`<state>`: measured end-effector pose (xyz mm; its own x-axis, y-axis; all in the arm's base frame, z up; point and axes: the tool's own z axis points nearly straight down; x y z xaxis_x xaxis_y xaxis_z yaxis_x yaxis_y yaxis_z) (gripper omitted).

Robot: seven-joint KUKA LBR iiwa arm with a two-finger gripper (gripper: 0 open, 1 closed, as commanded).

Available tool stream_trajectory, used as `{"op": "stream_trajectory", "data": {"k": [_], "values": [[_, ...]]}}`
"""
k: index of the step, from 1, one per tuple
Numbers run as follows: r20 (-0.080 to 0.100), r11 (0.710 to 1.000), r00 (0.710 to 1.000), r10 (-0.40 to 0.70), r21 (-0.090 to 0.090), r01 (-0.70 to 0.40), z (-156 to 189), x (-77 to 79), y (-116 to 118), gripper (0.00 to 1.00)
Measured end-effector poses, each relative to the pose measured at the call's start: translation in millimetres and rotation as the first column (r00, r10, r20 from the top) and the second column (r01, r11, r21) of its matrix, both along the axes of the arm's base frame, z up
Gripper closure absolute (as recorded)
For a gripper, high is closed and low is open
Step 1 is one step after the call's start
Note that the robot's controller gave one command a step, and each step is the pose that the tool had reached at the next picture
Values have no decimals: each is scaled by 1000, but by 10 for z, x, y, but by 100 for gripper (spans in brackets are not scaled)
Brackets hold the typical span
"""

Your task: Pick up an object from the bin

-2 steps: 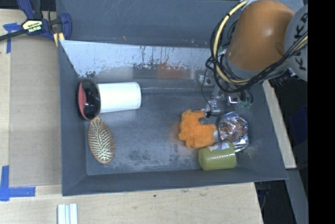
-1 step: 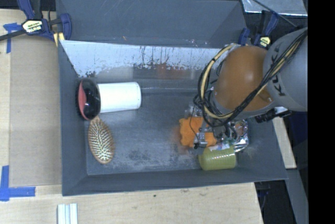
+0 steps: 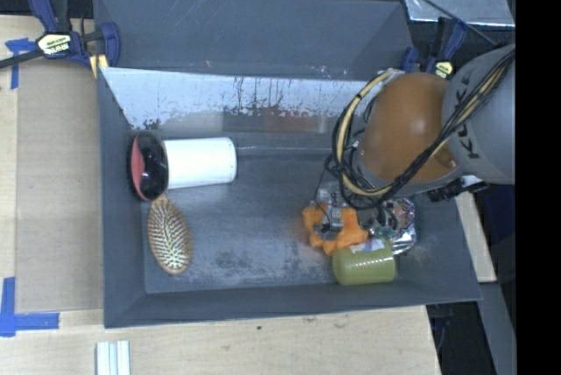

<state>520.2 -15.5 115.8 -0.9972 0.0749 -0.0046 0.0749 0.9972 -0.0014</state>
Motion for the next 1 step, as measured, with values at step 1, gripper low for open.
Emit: {"op": "stream_trajectory", "data": {"k": [1], "values": [[14, 1000, 1000, 20, -2, -20, 1905, 318, -355, 100]]}}
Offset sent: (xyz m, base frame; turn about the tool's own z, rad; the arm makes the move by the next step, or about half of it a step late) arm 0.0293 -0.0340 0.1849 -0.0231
